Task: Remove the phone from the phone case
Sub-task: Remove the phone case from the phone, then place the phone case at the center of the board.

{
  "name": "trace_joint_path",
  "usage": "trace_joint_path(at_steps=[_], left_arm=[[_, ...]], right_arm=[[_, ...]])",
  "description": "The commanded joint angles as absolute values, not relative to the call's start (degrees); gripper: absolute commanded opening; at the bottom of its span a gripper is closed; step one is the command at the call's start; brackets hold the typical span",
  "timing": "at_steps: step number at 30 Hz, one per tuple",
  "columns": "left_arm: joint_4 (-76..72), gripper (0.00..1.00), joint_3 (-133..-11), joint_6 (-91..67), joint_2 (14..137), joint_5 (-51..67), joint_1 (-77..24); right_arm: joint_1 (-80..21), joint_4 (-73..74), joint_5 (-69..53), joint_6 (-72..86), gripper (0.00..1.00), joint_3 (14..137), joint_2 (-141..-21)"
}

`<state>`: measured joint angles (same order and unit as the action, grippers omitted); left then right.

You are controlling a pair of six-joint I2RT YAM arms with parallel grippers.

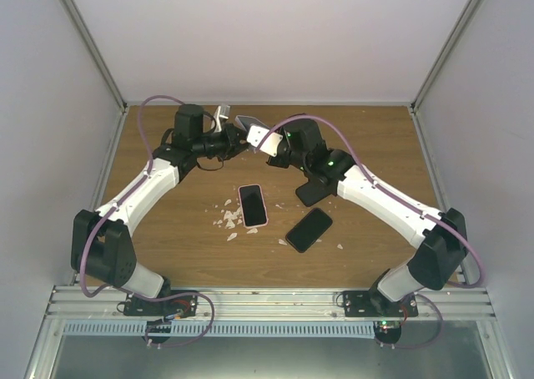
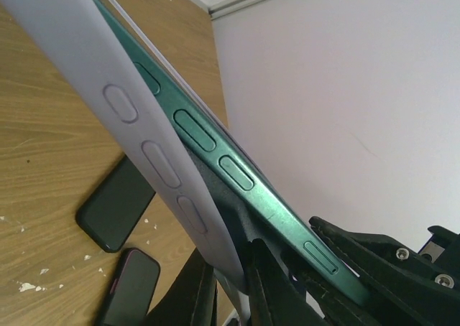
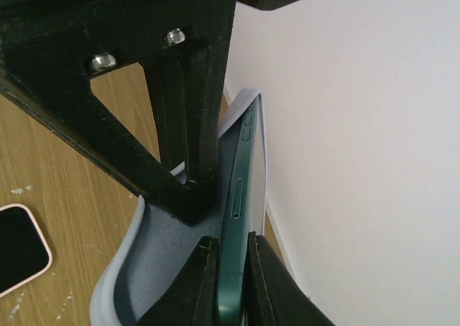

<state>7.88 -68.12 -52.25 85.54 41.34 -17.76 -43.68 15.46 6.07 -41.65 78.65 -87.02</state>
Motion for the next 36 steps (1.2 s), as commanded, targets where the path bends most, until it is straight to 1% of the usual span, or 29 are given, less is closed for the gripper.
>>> trace_joint_path(at_steps=[1,11,17,20,23,36], left_arm=[[11.0,0.0,-67.0,-41.4,87.4,27.5,-15.1],[14.5,0.0,-68.3,-36.5,88.9,23.7,-15.2],[14.8,0.0,-68.7,-35.4,90.5,22.1,-15.2],[13.8,0.0,-69.0,-34.9,91.5,23.0,-15.2],[12.6,0.0,-69.5,-33.2,93.2,24.4,-15.3],[12.4,0.0,-73.8,-26.5,106.9,31.3,-15.2]], right_arm=[[-42.9,14.9,4.1,-39.0,0.0,83.5,-79.4],[-40.3,14.2,5.5,-35.1,0.01,84.3,-79.3],[-36.9,18.9,0.5,-28.4,0.0,88.6,-80.2],[-35.9,20.3,-2.3,-25.8,0.01,89.1,-80.0],[-34.7,20.3,-2.5,-25.7,0.01,88.3,-79.6],[-31.1,19.9,-4.3,-24.8,0.0,83.7,-77.2]])
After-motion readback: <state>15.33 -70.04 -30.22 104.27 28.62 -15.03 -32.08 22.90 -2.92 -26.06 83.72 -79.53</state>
